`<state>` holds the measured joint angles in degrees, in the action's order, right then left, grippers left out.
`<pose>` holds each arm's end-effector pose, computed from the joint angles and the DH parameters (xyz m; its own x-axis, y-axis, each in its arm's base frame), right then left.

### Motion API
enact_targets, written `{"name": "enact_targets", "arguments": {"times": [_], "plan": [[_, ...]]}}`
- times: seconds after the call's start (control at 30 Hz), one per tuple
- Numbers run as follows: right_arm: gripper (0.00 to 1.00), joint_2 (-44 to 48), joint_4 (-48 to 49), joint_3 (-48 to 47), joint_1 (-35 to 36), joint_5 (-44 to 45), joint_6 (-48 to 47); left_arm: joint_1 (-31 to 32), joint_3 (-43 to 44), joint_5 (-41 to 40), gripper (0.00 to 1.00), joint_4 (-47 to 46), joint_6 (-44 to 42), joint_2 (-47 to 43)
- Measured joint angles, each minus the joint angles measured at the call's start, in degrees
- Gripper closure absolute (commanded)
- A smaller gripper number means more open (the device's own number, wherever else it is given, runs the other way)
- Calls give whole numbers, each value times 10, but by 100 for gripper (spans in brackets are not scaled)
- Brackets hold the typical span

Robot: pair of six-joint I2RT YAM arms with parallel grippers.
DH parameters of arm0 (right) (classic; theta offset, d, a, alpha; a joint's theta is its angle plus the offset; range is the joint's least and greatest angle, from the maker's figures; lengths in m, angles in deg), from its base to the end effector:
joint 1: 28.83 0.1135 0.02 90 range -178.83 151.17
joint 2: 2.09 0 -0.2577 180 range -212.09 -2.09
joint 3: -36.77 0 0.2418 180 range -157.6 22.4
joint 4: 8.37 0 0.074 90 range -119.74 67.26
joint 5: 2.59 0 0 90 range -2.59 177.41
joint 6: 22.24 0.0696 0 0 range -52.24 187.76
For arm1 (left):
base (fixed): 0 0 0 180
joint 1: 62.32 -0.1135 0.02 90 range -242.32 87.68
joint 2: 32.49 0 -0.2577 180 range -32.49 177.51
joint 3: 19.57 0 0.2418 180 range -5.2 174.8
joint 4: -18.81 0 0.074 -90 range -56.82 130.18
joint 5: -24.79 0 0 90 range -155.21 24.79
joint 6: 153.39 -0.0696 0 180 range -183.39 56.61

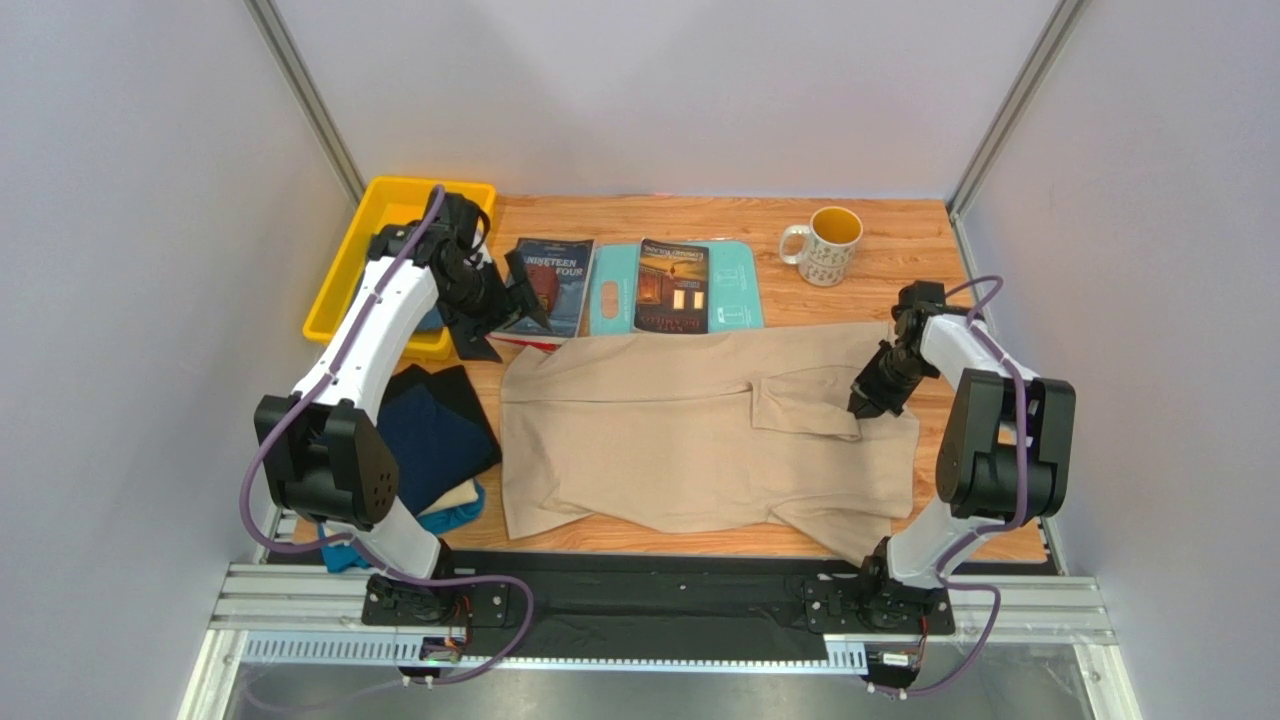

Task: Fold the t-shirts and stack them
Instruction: Fold the tshirt

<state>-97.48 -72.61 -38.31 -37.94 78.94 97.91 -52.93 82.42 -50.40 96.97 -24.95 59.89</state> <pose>0.2826 -0.0349 0.1439 -0.7782 0.6279 -0.0085 0.6172 0.7672 0.1745 0.3136 -0.0699 0.2798 -0.8746 -0.4646 -0.1385 -0.3751 0.8296 -0.4137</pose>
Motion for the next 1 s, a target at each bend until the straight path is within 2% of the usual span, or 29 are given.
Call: {"name": "enact_targets", "arguments": {"times": [0.13,0.37,0.63,0.83,1.0], "plan": [[100,0,-1,-3,1,-8,0,0,0,-15,0,0,-1,6],[100,3,-9,-47,1,-28,0,-6,-2,-63,0,-26,-21,38],[100,30,-39,-148,1,-52,-4,-16,-1,-82,0,-63,-36,153],[100,52,-24,-137,1,-86,4,-16,16,-92,6,-77,-46,221],[100,68,-16,-113,1,-107,7,-16,37,-109,16,-94,-55,240]]}}
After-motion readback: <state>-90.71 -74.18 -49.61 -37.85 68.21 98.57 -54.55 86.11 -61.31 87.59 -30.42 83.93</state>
